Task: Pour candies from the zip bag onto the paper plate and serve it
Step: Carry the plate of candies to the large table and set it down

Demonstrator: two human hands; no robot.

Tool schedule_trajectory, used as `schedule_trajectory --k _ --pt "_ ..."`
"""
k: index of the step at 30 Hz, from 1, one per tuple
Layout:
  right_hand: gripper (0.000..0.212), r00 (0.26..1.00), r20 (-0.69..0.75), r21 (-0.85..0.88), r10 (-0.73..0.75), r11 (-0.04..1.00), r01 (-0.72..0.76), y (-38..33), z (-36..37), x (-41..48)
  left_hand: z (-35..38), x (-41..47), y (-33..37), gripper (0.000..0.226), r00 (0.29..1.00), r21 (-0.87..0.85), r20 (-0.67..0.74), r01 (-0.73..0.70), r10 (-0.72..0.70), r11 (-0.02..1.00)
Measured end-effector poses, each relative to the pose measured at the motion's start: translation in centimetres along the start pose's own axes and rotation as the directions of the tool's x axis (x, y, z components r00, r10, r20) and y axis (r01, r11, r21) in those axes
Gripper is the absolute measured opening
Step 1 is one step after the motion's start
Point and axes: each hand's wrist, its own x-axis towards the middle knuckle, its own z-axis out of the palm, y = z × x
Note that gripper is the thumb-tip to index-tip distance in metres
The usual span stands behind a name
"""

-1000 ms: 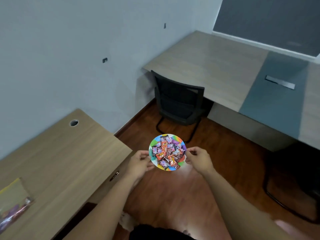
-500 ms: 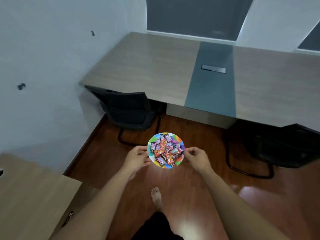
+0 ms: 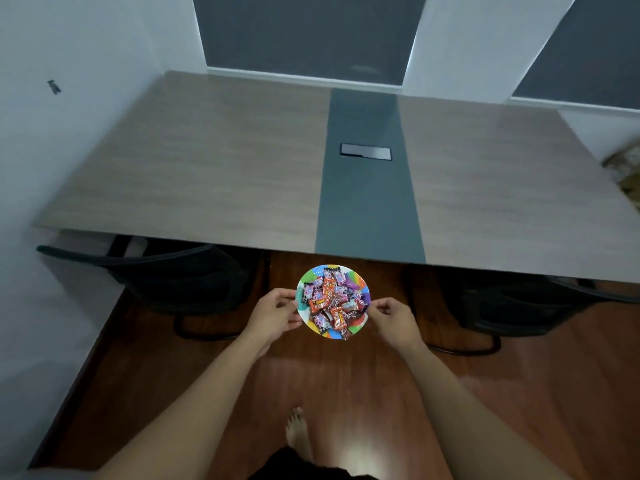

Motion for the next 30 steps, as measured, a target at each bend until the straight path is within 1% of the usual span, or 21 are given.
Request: schedule_trajectory --k 4,8,12,16,22,26,30 --pt "0.012 0.999 -0.042 0.051 0.035 0.998 -0.032 -1.5 -0.5 3.9 0.9 5.1 3.4 0.018 0.999 0.059 0.046 -0.012 0.009 0.998" --pt "0.01 0.996 -0.063 0.078 0.06 0.995 -0.055 -2.8 -1.2 7.6 2.2 9.4 6.1 0.018 0.996 0.062 0.086 -0.003 -0.002 0.998" --pt "0.01 0.996 -0.065 0.092 0.056 0.995 -0.05 -4.3 -2.3 12.2 3.8 13.8 8.5 0.019 0.995 0.064 0.102 0.011 -0.017 0.998" --pt "0.012 0.996 -0.067 0.095 0.064 0.994 -0.058 -6.1 -4.1 17.4 6.0 18.0 11.2 0.021 0.995 0.058 0.099 0.017 -0.023 0.998" --pt "0.011 0.999 -0.037 0.109 0.027 0.994 -0.023 -9.3 -7.7 26.8 10.1 24.2 16.4 0.016 0.998 0.049 0.068 -0.004 0.0 0.999" --pt "0.011 1.0 -0.003 0.142 0.019 0.99 -0.018 -11.4 -10.4 32.4 12.7 28.1 19.4 0.011 0.999 0.036 0.034 0.009 -0.01 0.999" --pt "0.011 1.0 0.005 0.154 0.012 0.988 -0.013 -12.7 -12.1 37.5 15.0 31.7 21.9 0.014 1.0 0.022 0.011 0.023 -0.023 1.0"
